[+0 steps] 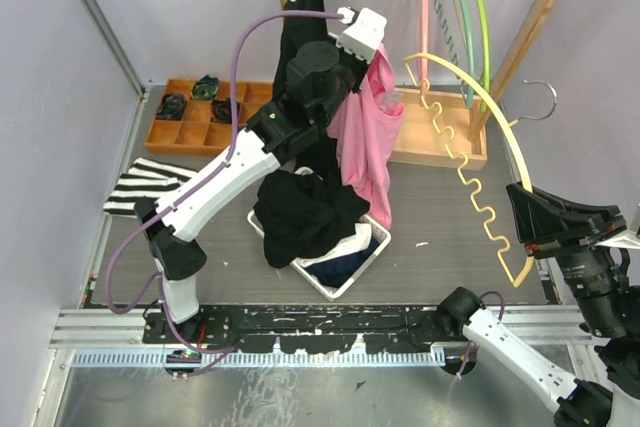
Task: Remove the t-shirt from the hanger
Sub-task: Place the T-shirt in the bin.
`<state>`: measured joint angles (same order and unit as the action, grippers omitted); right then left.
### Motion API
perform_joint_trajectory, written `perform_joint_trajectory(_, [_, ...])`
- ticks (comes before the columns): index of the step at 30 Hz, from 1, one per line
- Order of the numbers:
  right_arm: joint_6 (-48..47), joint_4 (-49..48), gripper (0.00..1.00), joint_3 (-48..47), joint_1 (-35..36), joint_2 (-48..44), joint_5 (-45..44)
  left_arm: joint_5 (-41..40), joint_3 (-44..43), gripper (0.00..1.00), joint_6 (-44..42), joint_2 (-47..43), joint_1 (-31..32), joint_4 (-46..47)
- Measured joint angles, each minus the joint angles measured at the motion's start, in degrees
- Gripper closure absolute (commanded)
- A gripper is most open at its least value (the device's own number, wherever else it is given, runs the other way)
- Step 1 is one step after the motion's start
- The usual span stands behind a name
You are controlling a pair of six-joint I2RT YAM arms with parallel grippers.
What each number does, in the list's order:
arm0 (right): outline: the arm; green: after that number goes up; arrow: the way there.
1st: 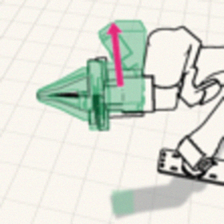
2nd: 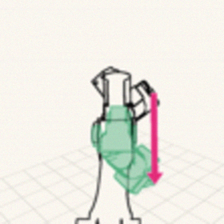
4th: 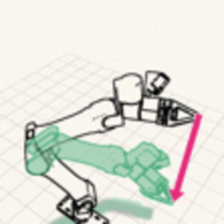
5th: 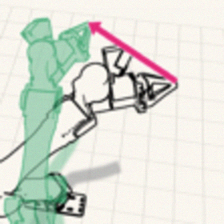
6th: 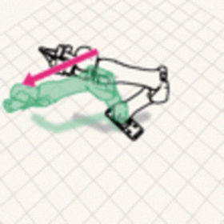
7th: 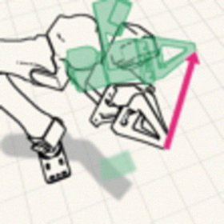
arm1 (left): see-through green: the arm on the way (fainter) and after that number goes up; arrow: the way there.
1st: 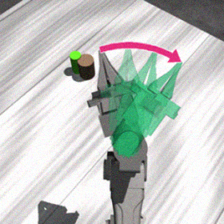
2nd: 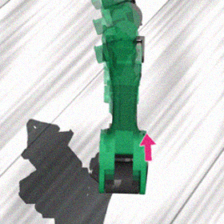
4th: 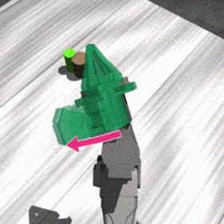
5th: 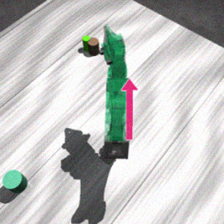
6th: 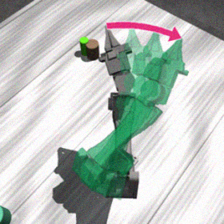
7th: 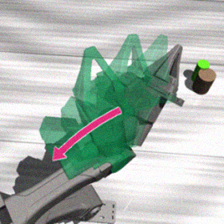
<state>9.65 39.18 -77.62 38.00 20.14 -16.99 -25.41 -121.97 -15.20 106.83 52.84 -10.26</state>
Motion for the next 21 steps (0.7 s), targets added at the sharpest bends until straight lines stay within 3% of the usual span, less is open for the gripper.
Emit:
perform_joint_trajectory(11, [-0.04, -0.13, 0.99, -0.74, -0.37, -0.02, -0.52, 6.86, -2.27, 1.00, 4.42, -3.10, -0.07, -5.14])
perform_joint_trajectory(21, [-0.09, -1.38, 0.99, 2.51, -0.52, -0.02, -1.01, 11.82, -0.81, 1.00, 7.39, -20.96, 0.46, -4.96])
